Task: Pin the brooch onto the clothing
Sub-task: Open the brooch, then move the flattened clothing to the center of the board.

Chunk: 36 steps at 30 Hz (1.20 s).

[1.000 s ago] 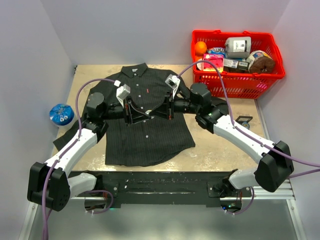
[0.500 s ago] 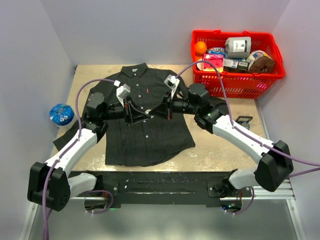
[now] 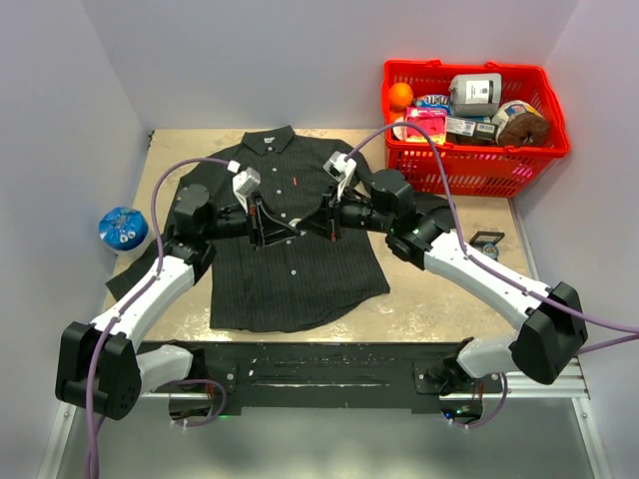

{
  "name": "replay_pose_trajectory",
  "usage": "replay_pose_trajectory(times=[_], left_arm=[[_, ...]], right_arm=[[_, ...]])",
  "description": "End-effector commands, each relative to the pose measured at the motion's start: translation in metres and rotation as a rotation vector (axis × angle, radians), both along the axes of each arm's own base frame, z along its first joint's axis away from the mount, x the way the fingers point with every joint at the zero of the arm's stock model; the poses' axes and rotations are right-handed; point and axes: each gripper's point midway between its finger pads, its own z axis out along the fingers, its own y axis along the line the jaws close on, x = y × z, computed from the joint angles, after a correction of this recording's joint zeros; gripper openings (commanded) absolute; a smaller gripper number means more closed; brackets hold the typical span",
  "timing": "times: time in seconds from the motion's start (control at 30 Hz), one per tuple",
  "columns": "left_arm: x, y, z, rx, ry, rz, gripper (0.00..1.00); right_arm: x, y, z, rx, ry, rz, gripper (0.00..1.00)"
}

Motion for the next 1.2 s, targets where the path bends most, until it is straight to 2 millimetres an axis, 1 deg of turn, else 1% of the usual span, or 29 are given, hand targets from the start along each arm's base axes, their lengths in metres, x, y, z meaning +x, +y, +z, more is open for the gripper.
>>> replay_pose_trajectory(times=[0.0, 0.1, 0.17, 0.27, 0.4, 0.47, 0.53, 0.57, 0.6, 0.63, 0.67, 0.7, 0.8, 0.83, 0.87, 1.0, 1.17], left_arm=[[-0.014, -0.005, 0.022, -0.029, -0.115, -0.082, 0.00], [-0.014, -0.005, 0.021, -0.024, -0.111, -0.080, 0.00], [-0.012, -0.005, 0.021, -0.021, -0.114, -0.075, 0.00], [-0.010, -0.005, 0.019, -0.015, -0.107, -0.068, 0.00], [-0.009, -0.005, 0.018, -0.010, -0.104, -0.065, 0.00], [-0.010, -0.005, 0.018, -0.009, -0.107, -0.066, 0.00], [-0.010, -0.005, 0.017, -0.008, -0.104, -0.068, 0.00], [-0.010, -0.005, 0.017, -0.008, -0.107, -0.070, 0.00], [-0.010, -0.005, 0.017, -0.007, -0.104, -0.071, 0.00], [-0.011, -0.005, 0.017, -0.007, -0.104, -0.073, 0.00], [-0.011, -0.005, 0.016, -0.007, -0.104, -0.076, 0.00], [-0.011, -0.005, 0.016, -0.007, -0.101, -0.076, 0.00], [-0.011, -0.006, 0.015, -0.005, -0.098, -0.085, 0.00], [-0.011, -0.006, 0.016, -0.006, -0.100, -0.085, 0.00], [-0.011, -0.006, 0.015, -0.005, -0.097, -0.085, 0.00], [-0.011, -0.006, 0.013, -0.004, -0.091, -0.085, 0.00], [-0.009, -0.006, 0.012, -0.001, -0.083, -0.079, 0.00]], right_arm=[[0.011, -0.009, -0.030, -0.140, 0.007, -0.037, 0.04], [0.007, -0.013, -0.033, -0.184, -0.001, -0.015, 0.05], [0.004, -0.014, -0.030, -0.189, -0.012, 0.002, 0.06], [-0.003, -0.014, -0.020, -0.166, -0.021, 0.025, 0.07], [-0.001, -0.016, -0.007, -0.144, -0.033, 0.003, 0.11], [0.001, -0.019, 0.000, -0.130, -0.031, -0.012, 0.19], [0.007, -0.026, 0.005, -0.110, -0.022, -0.029, 0.27], [0.009, -0.027, 0.011, -0.080, -0.020, -0.032, 0.36], [0.010, -0.034, 0.018, -0.049, -0.018, -0.026, 0.39], [0.009, -0.036, 0.017, -0.031, -0.005, -0.015, 0.43], [0.011, -0.036, 0.025, 0.008, -0.006, -0.015, 0.45], [0.011, -0.039, 0.028, 0.025, -0.004, -0.007, 0.48], [0.011, -0.038, 0.027, 0.035, -0.002, 0.000, 0.50], [0.011, -0.036, 0.023, 0.037, 0.005, 0.013, 0.51], [0.011, -0.035, 0.027, 0.049, -0.002, 0.017, 0.51], [0.008, -0.030, 0.027, 0.064, -0.003, 0.048, 0.52], [-0.001, -0.024, 0.033, 0.088, -0.018, 0.087, 0.54]])
